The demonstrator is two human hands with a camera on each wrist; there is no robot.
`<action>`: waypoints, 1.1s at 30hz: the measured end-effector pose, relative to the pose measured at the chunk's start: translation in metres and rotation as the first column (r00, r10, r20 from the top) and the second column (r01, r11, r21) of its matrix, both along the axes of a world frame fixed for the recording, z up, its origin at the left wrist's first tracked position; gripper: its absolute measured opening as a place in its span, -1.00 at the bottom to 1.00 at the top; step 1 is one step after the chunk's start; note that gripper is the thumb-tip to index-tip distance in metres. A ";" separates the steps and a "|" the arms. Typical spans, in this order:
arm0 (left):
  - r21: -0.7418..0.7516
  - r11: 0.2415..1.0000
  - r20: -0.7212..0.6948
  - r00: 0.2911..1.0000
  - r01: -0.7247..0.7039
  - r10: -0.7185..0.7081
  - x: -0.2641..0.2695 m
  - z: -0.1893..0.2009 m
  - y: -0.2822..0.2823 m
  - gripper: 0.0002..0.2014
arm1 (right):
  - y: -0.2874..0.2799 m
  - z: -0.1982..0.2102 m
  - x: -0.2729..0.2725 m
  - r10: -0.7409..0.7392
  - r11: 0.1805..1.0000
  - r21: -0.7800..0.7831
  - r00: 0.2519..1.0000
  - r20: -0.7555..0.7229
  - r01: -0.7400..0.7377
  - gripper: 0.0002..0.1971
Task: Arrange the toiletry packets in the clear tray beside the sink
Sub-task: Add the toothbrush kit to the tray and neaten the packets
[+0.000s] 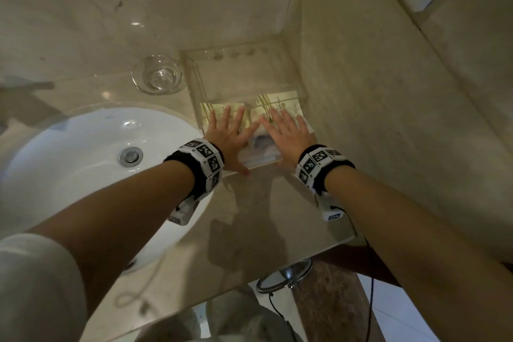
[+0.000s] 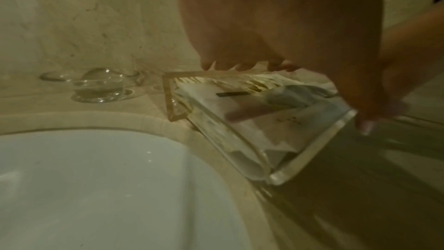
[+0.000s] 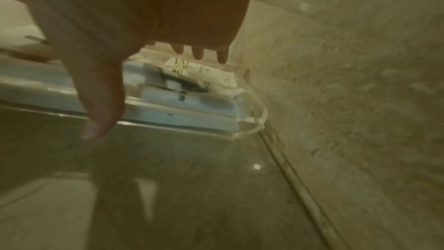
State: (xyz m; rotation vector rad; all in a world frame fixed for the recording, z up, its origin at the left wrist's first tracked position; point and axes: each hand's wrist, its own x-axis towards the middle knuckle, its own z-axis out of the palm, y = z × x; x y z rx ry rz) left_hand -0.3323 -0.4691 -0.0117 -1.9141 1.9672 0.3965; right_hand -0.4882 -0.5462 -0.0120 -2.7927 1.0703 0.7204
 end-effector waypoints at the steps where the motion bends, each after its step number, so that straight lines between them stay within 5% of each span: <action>1: 0.007 1.000 0.024 1.000 -0.007 0.007 -0.001 -0.001 0.000 0.22 | 0.000 -0.001 0.000 0.007 1.000 -0.007 1.000 0.003 -0.007 0.02; 21: -0.144 0.984 -0.087 0.992 -0.103 0.091 0.022 0.015 -0.018 -0.12 | -0.036 0.005 0.027 -0.067 0.998 -0.002 0.987 0.149 0.068 -0.03; 26: -0.067 0.991 -0.084 0.990 -0.118 0.112 0.019 0.010 -0.021 -0.19 | -0.044 -0.002 0.036 -0.012 1.000 0.010 0.990 0.138 0.010 -0.13; 33: -0.155 0.980 -0.065 0.991 -0.129 0.120 0.026 0.006 -0.032 -0.36 | -0.054 -0.003 0.046 0.068 0.989 -0.144 0.965 0.254 -0.032 -0.41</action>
